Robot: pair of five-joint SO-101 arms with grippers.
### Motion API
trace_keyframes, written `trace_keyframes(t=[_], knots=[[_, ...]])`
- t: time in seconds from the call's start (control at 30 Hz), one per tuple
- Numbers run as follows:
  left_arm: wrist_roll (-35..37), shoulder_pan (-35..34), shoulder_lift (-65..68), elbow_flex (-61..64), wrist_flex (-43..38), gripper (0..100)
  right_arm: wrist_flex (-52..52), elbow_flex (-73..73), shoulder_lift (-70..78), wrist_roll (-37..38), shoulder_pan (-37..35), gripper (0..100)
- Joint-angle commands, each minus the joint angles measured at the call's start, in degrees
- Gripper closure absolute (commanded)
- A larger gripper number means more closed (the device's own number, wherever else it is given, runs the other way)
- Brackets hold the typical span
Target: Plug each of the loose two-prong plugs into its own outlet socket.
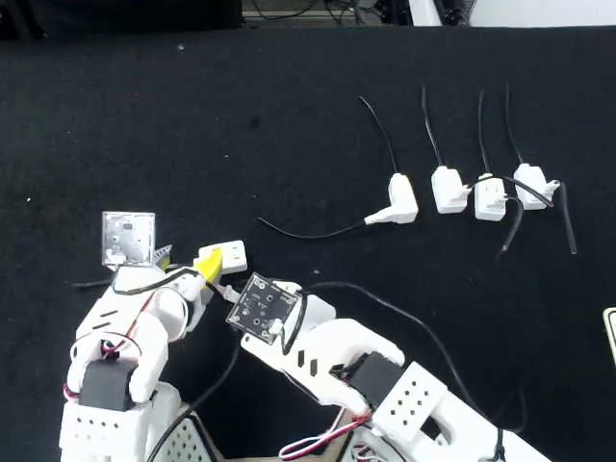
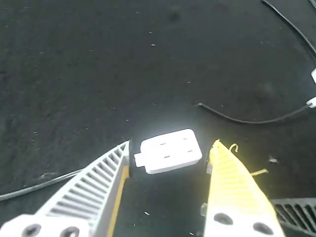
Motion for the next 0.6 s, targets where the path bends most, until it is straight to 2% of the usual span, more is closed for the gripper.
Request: trace_keyframes(t=[0.0, 0.2, 0.57], knots=[[-0.7, 2.59, -0.44, 3.3, -1.67, 74, -0.97, -2.15, -0.57, -0.26, -0.26, 98.8], [-0.79, -0.22, -0.44, 5.32, -2.2, 74, 1.93, -4.26, -0.57, -0.26, -0.26, 98.8], [-0.88, -0.57, -0.44, 5.67, -1.85, 74, 2.02, -4.62, -0.57, -0.26, -0.26, 98.8]])
